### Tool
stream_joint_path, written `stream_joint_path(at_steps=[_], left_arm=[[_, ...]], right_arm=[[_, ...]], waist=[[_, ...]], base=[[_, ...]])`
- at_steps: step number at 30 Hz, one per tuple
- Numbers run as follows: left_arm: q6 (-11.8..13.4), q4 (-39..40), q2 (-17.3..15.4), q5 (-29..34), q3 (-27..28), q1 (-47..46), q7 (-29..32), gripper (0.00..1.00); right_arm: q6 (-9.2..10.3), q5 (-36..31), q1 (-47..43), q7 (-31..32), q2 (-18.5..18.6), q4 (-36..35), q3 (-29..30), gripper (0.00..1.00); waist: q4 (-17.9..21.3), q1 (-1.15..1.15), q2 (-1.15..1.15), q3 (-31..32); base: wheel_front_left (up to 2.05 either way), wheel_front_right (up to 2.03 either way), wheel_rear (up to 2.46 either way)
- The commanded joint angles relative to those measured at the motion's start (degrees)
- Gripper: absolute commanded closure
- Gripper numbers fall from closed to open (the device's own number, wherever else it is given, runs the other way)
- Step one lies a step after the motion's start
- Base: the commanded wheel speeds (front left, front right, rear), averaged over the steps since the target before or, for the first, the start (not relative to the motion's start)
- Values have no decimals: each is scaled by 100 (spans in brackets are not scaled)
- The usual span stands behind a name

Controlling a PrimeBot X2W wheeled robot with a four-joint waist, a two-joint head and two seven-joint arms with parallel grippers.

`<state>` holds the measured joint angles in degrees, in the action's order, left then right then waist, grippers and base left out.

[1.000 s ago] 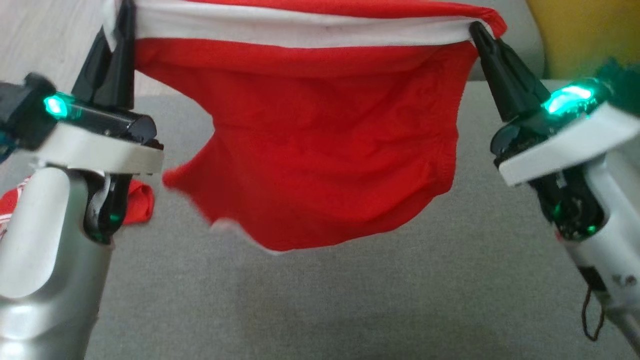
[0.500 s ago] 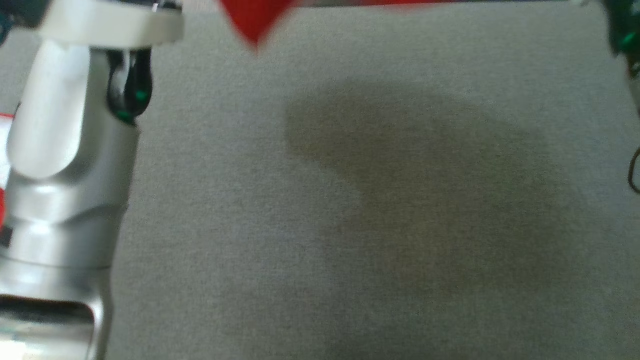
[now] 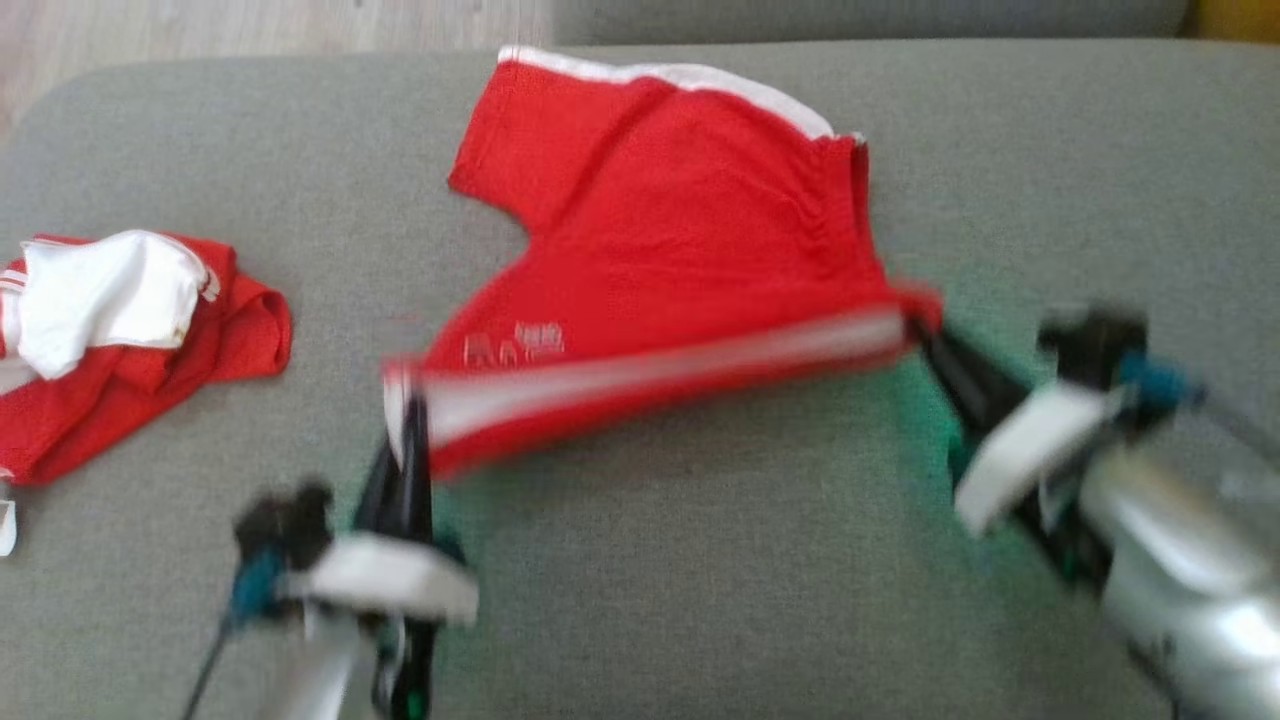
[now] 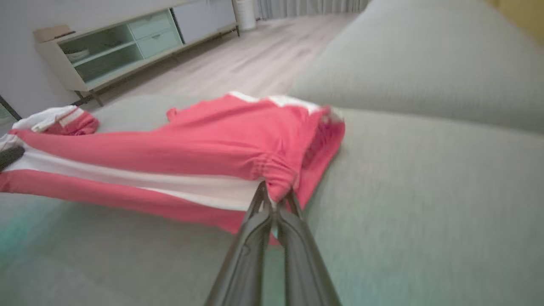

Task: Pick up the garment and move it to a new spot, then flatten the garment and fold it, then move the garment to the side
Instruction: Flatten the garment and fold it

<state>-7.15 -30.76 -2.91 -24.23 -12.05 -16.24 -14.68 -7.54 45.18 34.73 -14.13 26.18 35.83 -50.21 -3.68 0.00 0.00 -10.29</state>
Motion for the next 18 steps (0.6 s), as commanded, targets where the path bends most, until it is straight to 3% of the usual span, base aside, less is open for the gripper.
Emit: stream_joint_path(at_steps=[1, 11, 18], left_arm=[[-8, 214, -90, -40, 317, -40, -30, 100], [-32, 843, 0, -47, 419, 1649, -31, 100], [-33, 1279, -4, 87, 473, 1681, -31, 100]], right_arm=[[5, 88, -115, -83, 127, -149, 56, 100], [5, 167, -2126, -85, 59, -739, 538, 100], [5, 212, -2556, -86, 93, -1312, 898, 100]], waist=[[-8, 0, 0, 77], [71, 0, 0, 681], [147, 0, 0, 709]], base=[[0, 0, 0], [0, 0, 0], [0, 0, 0]])
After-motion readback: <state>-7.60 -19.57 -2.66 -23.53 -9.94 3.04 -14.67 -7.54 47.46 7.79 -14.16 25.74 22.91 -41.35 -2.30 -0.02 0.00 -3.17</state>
